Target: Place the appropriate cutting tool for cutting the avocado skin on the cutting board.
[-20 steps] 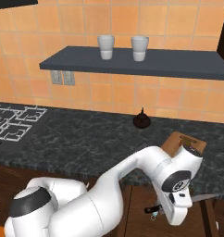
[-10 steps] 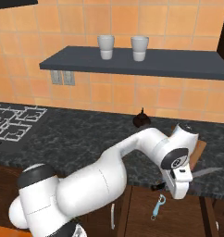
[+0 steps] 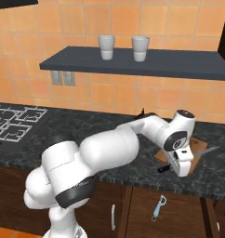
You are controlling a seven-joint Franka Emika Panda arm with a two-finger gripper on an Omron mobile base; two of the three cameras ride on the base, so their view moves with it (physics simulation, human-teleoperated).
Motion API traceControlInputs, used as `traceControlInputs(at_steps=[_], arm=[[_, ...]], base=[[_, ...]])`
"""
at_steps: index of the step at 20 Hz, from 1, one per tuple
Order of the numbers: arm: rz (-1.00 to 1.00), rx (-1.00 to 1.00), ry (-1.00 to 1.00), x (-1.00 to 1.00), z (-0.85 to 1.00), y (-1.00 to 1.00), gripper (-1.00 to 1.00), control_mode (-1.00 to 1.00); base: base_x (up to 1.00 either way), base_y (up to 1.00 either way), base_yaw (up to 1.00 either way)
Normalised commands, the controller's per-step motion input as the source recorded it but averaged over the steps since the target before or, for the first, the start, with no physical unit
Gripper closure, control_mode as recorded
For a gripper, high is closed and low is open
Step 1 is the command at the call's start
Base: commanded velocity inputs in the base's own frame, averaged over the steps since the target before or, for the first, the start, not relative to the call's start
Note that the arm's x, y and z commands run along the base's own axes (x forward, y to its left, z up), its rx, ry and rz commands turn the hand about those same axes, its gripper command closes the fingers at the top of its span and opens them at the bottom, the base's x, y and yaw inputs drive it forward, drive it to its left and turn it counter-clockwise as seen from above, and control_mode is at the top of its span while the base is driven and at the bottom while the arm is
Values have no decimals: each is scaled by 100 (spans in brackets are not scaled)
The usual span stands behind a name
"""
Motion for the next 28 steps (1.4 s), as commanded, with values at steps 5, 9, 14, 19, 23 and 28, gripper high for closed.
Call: traceControlInputs(at_steps=[5, 9, 14, 19, 23, 28], arm=[[12, 1, 0, 89, -2, -41, 100, -100], [9, 4, 0, 74, -18, -36, 100, -100], [8, 3, 0, 67, -31, -10, 100, -100], [3, 0, 0, 36, -66, 0, -100, -100], [0, -3, 0, 0, -69, 8, -100, -100], [0, 0, -3, -19, 51, 0, -100, -100]], base=[[0, 0, 0], [0, 0, 0], [0, 0, 0], [0, 0, 0], [0, 0, 0], [0, 0, 0]])
